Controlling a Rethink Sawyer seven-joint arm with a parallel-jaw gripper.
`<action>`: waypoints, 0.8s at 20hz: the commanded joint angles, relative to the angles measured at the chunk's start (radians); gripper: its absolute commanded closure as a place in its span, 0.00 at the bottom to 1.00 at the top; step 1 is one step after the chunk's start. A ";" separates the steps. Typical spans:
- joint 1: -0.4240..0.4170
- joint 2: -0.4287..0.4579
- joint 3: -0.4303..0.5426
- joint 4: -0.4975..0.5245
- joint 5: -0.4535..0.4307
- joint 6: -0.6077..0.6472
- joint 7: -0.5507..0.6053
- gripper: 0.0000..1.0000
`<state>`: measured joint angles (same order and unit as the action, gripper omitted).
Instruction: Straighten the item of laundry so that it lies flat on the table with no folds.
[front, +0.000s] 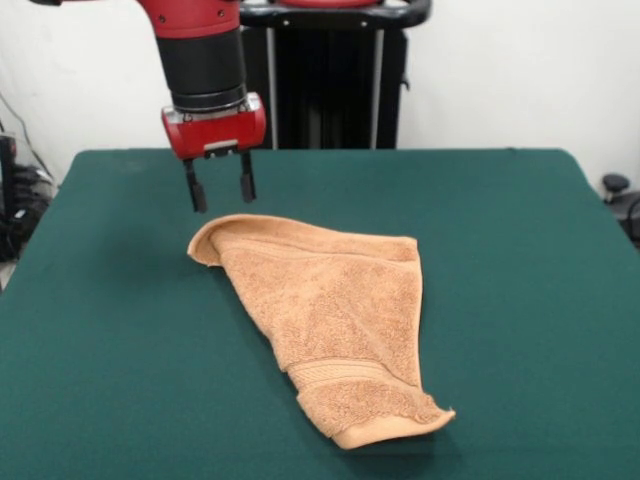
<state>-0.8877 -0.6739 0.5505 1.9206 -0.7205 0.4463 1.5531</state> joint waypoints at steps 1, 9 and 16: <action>0.072 -0.026 -0.045 -0.032 0.010 0.028 0.085 0.00; 0.119 -0.072 -0.143 0.002 0.054 -0.003 0.196 0.00; 0.135 -0.051 -0.194 -0.014 0.087 -0.039 0.186 0.00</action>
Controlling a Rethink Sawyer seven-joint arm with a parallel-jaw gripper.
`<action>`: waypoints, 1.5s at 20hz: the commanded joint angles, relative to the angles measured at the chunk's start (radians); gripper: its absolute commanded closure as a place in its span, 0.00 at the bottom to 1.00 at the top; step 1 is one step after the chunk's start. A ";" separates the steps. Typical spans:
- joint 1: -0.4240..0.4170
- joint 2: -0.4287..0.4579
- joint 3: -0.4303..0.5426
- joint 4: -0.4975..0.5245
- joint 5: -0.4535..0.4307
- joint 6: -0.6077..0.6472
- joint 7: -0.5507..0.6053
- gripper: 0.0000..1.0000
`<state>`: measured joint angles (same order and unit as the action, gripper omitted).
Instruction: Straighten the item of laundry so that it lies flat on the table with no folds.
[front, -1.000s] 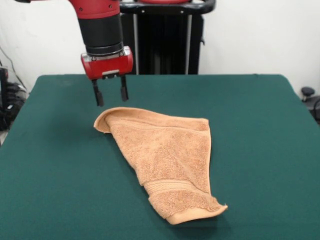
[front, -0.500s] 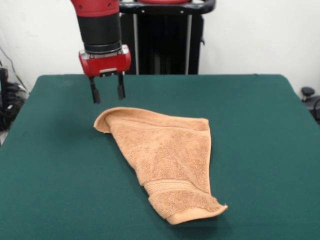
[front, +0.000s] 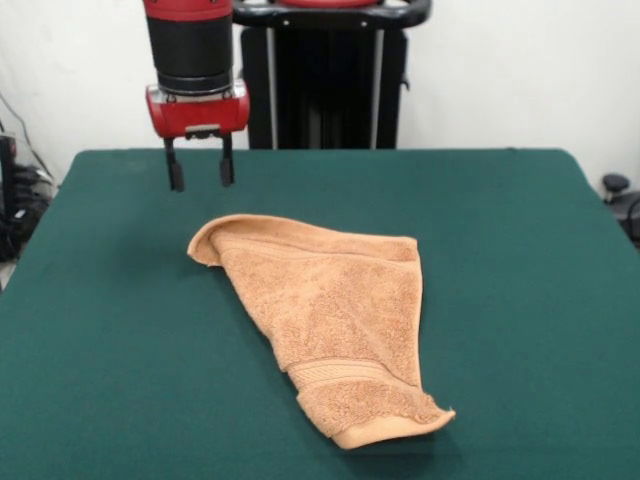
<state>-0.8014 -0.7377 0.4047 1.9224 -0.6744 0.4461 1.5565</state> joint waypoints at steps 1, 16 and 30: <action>0.043 0.010 -0.044 -0.012 0.036 -0.041 0.158 0.00; 0.040 0.160 0.001 -0.044 -0.130 -0.076 -0.051 0.00; -0.023 0.135 0.213 -0.008 -0.281 -0.086 -0.295 0.00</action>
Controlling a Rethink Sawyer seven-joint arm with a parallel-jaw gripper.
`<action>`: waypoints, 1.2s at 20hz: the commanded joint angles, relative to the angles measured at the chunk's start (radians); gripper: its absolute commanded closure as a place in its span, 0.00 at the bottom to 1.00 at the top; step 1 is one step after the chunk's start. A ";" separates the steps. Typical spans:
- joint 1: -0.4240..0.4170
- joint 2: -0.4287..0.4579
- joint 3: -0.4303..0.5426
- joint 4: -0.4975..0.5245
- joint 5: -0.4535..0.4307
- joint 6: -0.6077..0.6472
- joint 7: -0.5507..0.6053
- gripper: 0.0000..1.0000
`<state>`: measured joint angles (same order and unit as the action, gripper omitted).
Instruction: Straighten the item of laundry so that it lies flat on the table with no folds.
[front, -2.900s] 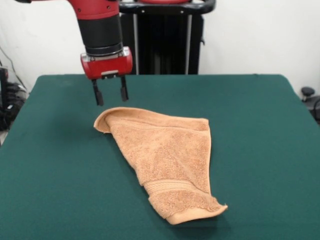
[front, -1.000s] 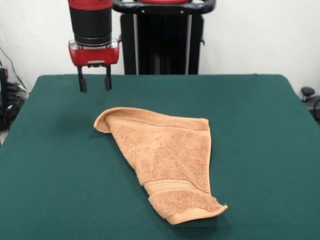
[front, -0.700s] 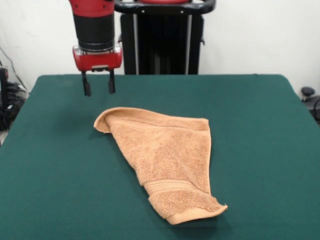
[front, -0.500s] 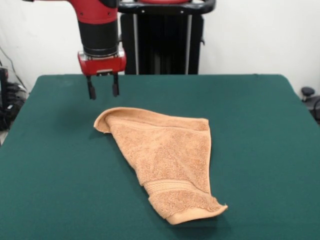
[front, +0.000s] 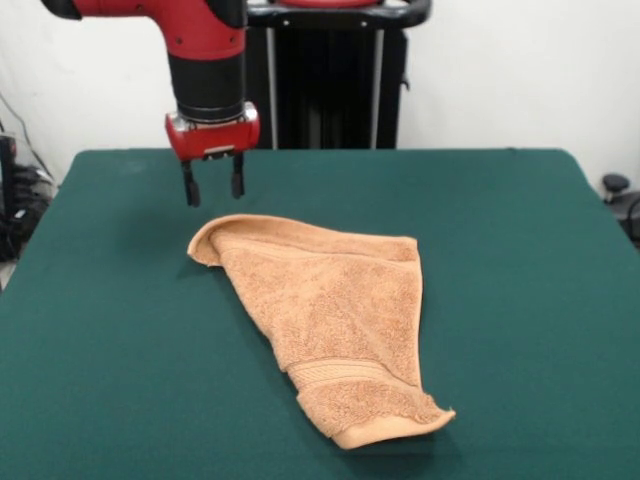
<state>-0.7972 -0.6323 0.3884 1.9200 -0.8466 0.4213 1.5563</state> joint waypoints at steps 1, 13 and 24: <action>-0.041 0.030 0.254 0.001 -0.106 -0.040 -0.322 0.00; -0.063 -0.009 0.367 0.019 -0.097 0.098 -0.429 0.00; -0.050 -0.004 0.382 0.008 -0.146 0.108 -0.485 0.00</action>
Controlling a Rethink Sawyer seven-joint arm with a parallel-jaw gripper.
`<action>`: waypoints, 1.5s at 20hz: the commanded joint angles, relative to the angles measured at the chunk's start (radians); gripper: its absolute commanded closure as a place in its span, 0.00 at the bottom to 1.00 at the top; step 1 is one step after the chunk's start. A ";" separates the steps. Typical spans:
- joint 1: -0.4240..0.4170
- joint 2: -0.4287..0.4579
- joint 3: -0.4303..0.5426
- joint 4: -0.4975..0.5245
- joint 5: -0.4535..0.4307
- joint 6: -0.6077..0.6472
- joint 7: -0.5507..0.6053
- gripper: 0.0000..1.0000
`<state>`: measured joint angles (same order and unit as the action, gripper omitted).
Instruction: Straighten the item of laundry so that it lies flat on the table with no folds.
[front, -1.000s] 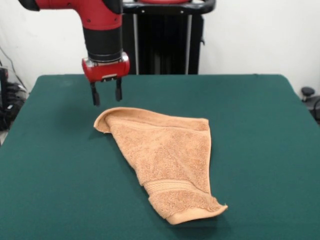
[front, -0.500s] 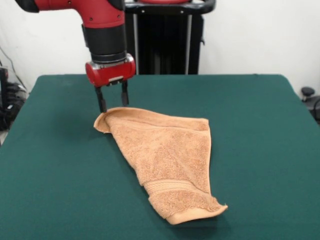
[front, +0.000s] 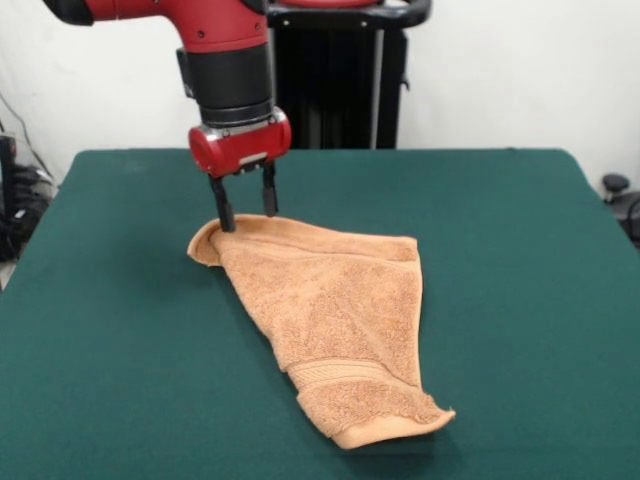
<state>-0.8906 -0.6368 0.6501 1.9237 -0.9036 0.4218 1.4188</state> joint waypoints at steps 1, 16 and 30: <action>0.046 0.000 0.120 0.002 -0.089 0.109 -0.346 0.00; 0.025 -0.003 0.121 0.004 -0.064 0.133 -0.319 0.00; 0.050 0.115 0.057 -0.077 -0.142 0.133 -0.285 0.00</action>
<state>-0.8890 -0.5954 0.6855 1.9184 -0.9511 0.4502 1.4159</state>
